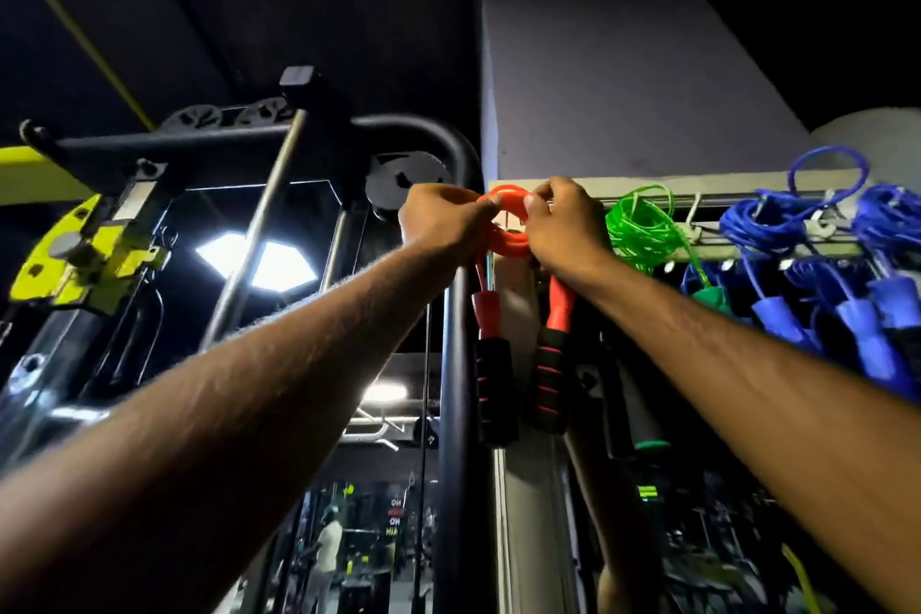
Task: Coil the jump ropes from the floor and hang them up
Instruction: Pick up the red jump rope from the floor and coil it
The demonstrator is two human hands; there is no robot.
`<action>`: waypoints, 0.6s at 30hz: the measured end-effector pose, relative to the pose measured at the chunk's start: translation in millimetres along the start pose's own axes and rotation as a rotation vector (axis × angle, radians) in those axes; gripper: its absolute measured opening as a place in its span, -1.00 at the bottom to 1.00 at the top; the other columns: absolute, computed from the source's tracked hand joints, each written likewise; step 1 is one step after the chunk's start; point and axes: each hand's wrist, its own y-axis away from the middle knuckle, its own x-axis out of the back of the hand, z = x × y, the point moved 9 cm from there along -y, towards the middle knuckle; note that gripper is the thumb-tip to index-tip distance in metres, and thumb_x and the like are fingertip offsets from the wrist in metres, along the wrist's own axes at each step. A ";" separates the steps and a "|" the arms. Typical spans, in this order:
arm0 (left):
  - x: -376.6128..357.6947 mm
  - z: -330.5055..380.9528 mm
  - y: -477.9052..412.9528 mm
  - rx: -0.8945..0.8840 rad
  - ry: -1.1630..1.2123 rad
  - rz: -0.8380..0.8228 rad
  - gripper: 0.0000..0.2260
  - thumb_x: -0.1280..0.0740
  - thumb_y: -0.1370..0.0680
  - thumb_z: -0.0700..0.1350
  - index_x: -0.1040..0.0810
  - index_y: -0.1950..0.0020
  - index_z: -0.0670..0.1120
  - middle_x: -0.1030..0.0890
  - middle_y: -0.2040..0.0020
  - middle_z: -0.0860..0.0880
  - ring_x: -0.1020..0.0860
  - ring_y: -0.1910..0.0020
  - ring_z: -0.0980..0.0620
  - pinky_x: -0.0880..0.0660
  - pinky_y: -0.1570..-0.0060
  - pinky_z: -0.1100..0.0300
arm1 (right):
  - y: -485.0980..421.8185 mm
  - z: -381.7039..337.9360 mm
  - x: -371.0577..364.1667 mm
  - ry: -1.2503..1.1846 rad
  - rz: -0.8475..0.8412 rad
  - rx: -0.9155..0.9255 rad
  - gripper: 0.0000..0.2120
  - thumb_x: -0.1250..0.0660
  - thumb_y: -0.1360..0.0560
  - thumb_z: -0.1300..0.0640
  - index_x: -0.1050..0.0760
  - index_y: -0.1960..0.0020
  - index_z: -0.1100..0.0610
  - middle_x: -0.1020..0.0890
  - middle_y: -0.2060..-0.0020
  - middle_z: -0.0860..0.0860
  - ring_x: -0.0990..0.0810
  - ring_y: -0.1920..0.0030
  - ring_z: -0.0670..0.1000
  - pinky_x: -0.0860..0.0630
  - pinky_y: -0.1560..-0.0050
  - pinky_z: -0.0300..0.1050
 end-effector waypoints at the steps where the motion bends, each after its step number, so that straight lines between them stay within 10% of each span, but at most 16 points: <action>1: -1.1 1.4 -2.5 -0.032 0.003 0.010 -0.81 -0.55 -0.38 -0.02 -0.70 0.15 -0.12 -0.69 0.32 -0.08 -0.68 0.41 0.00 -0.66 0.35 -0.01 | -1.2 -1.8 1.6 0.025 0.036 0.020 -0.85 -0.20 -0.58 0.09 -0.51 -0.01 0.13 -0.64 0.07 0.08 -0.54 0.14 0.08 -0.38 0.21 -0.12; 8: 0.6 6.2 -15.1 -0.196 0.045 0.083 -0.76 -0.54 -0.42 -0.02 -0.70 0.03 -0.14 -0.70 0.24 -0.07 -0.66 0.43 0.07 -0.55 0.49 0.22 | -0.3 -12.9 7.3 0.009 0.192 0.159 -0.82 -0.15 -0.59 0.08 -0.50 -0.01 0.12 -0.66 0.09 0.09 -0.58 0.14 0.12 -0.44 0.22 -0.08; 18: -16.9 -7.9 -36.1 -0.133 -0.250 0.086 -0.79 -0.52 -0.41 0.06 -0.70 0.14 -0.07 -0.70 0.23 -0.04 -0.68 0.28 0.00 -0.66 0.18 0.06 | -5.9 -0.3 -7.2 0.145 0.209 0.156 -0.74 -0.17 -0.58 0.14 -0.62 -0.01 0.20 -0.67 0.07 0.18 -0.60 0.10 0.17 -0.33 0.22 -0.16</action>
